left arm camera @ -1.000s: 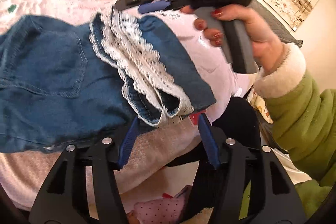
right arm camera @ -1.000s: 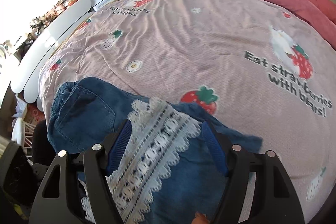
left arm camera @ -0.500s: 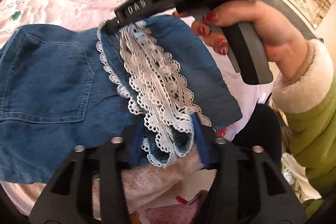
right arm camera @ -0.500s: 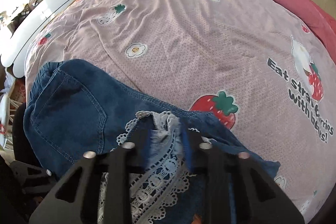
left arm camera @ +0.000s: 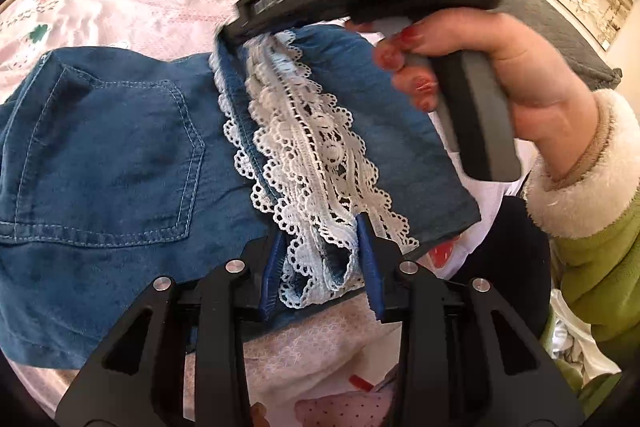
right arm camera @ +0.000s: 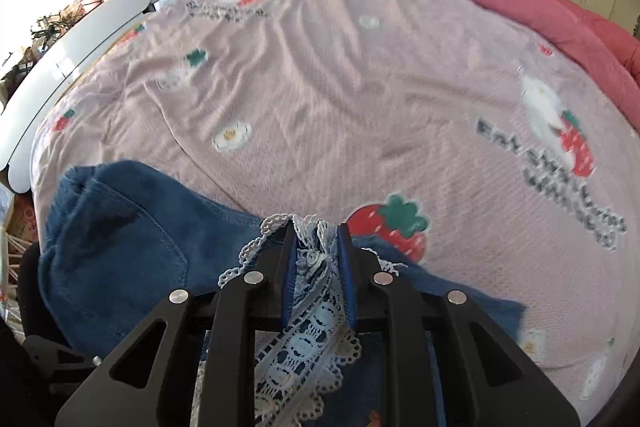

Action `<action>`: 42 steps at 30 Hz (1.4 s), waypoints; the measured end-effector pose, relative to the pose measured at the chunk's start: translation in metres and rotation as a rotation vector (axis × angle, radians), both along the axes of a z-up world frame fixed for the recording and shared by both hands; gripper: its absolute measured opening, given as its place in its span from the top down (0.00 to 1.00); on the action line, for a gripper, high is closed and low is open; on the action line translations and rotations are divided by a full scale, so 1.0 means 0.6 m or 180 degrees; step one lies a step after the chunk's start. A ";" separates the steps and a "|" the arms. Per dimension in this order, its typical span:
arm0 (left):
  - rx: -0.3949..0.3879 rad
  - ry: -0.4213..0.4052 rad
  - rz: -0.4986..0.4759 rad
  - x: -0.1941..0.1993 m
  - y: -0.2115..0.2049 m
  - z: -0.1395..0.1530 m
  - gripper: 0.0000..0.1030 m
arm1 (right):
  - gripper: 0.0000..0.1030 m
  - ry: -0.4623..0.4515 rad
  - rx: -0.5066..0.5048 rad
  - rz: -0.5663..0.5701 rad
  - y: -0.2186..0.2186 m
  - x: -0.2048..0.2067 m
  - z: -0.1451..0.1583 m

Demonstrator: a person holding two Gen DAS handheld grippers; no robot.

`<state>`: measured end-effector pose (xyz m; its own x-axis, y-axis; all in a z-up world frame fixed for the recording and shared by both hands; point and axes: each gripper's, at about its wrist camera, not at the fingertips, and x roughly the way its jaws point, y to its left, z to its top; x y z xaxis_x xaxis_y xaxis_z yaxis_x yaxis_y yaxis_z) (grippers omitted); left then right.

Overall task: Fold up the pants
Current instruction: 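Lay the lace hems flat onto the denim with both grippers and release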

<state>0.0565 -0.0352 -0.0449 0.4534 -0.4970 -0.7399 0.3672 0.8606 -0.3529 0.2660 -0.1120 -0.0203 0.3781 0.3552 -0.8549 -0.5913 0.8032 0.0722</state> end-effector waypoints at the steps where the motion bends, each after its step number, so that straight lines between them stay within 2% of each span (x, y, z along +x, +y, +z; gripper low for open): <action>1: 0.0001 0.0005 -0.0008 -0.001 0.000 0.000 0.70 | 0.71 0.0013 0.0029 0.0033 0.003 -0.001 -0.003; 2: -0.0003 0.0014 -0.0007 -0.002 0.000 -0.001 0.70 | 0.64 0.0030 0.0157 0.0045 -0.003 0.000 0.002; 3: -0.0011 0.0015 -0.0009 -0.002 0.001 -0.001 0.70 | 0.52 0.0066 0.0255 0.0061 -0.009 -0.002 0.008; 5: -0.0007 0.0006 -0.0021 -0.004 -0.003 -0.003 0.68 | 0.48 0.0008 0.0372 0.0021 -0.027 -0.007 0.029; 7: 0.0000 -0.0004 -0.0034 -0.008 -0.003 -0.003 0.66 | 0.35 -0.0173 0.0468 0.0034 -0.054 -0.020 0.062; 8: 0.0015 -0.0017 -0.0040 -0.009 -0.003 -0.003 0.66 | 0.34 -0.0254 0.0498 0.0041 -0.065 -0.028 0.074; 11: 0.0007 -0.0031 -0.0046 -0.014 -0.003 -0.002 0.62 | 0.34 -0.0357 0.0432 0.0091 -0.098 -0.047 0.092; 16: 0.0052 -0.0058 -0.0063 -0.019 -0.004 0.000 0.53 | 0.34 -0.0206 0.0309 0.0367 -0.104 -0.077 0.061; 20: 0.0096 -0.0060 -0.0077 -0.022 -0.012 -0.002 0.50 | 0.39 -0.0110 0.0317 0.0467 -0.074 -0.083 0.027; 22: 0.0104 -0.0058 -0.0074 -0.022 -0.012 -0.002 0.50 | 0.47 0.0029 0.0446 0.0535 -0.056 -0.077 0.015; 29: 0.0120 -0.0065 -0.0079 -0.025 -0.012 -0.005 0.48 | 0.45 0.0196 0.0146 0.0439 -0.012 -0.060 -0.030; 33: 0.0102 -0.0067 -0.0072 -0.026 -0.010 -0.003 0.48 | 0.41 0.0186 0.0070 0.0429 -0.006 -0.062 -0.026; 37: 0.0084 -0.0080 -0.0058 -0.029 -0.007 0.001 0.46 | 0.41 0.0011 -0.0052 0.0443 0.001 -0.075 -0.006; 42: 0.0056 -0.0130 -0.0006 -0.034 0.003 0.015 0.43 | 0.39 -0.0134 0.0010 0.0438 -0.002 -0.087 0.024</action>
